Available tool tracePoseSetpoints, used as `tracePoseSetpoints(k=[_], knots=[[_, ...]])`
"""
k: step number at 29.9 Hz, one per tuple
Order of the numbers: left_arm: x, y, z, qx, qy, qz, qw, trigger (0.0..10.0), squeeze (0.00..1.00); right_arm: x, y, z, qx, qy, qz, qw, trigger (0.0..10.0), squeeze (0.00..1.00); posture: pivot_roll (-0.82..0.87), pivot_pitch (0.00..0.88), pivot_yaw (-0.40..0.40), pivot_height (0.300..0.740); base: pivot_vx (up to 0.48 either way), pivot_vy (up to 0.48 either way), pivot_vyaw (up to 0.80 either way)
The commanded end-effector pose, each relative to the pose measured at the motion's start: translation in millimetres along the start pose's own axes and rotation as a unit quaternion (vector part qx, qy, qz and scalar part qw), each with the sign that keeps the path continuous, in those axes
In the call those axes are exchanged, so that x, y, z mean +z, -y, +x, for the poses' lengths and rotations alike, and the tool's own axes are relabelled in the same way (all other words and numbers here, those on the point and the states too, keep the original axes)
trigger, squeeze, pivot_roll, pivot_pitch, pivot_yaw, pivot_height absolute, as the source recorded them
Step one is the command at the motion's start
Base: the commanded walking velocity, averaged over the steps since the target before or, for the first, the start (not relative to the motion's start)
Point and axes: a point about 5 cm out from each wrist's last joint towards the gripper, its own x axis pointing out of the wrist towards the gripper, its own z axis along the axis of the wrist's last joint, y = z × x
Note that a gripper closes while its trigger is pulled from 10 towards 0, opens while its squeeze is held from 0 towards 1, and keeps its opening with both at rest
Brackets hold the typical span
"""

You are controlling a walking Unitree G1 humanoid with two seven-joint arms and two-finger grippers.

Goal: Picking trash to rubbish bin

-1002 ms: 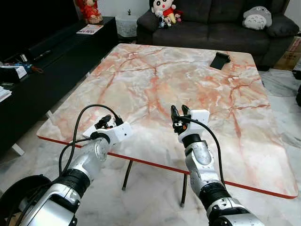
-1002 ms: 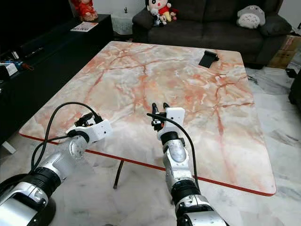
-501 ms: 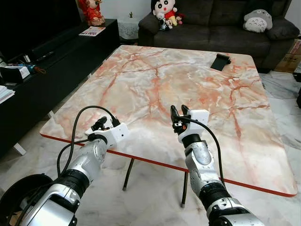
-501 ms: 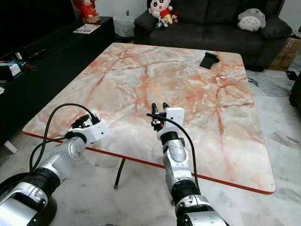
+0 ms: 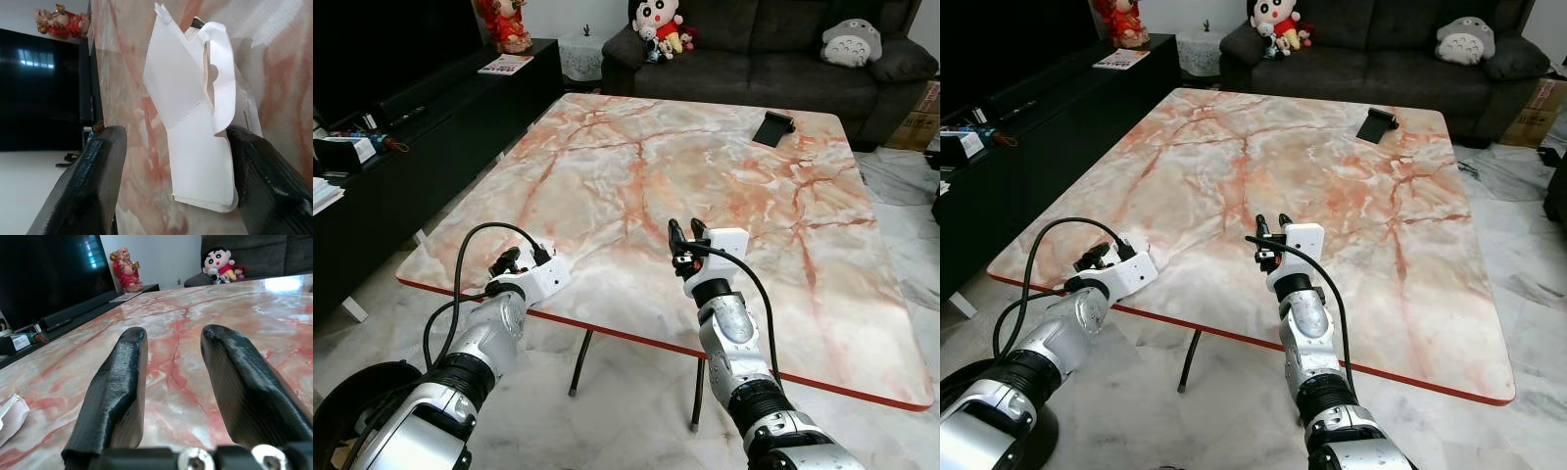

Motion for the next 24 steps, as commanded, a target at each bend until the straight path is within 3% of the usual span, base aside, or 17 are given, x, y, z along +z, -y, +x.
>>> tracePoseSetpoints(k=[1,3,4,5,6,24], knots=[[-5.4,-3.8,0.7,0.006,-0.013,-0.004,1.000,10.0,0.00,3.8,-0.9,2.1,0.002,0.006,0.001,1.000,10.0,0.00,0.21,0.000,0.024,0.740,0.000,0.000,0.00],[-5.7,-3.3,0.7,0.006,-0.015,-0.004,1.000,10.0,0.00,3.8,-0.8,2.1,0.002,0.006,0.000,1.000,10.0,0.00,0.21,0.000,0.024,0.740,0.000,0.000,0.00],[-6.0,-3.0,1.0,0.006,-0.015,-0.003,1.000,2.7,0.00,4.0,-0.5,2.4,0.002,0.005,0.000,1.000,10.0,0.00,0.21,0.000,0.021,0.740,0.000,0.000,0.00],[-6.0,-3.0,1.0,0.006,-0.015,-0.003,1.000,2.7,0.00,4.0,-0.5,2.4,0.002,0.005,0.000,1.000,10.0,0.00,0.21,0.000,0.021,0.740,0.000,0.000,0.00],[-6.0,-2.9,1.1,0.006,-0.016,-0.003,1.000,0.0,0.00,4.1,-0.2,2.5,0.001,0.005,0.000,1.000,10.0,0.00,0.21,0.000,0.021,0.740,0.000,0.000,0.00],[-5.0,1.3,-0.3,0.000,-0.012,-0.001,1.000,0.0,0.00,4.2,-0.3,2.5,0.001,0.005,-0.001,1.000,10.0,0.00,0.21,0.000,0.021,0.740,0.000,0.000,0.00]])
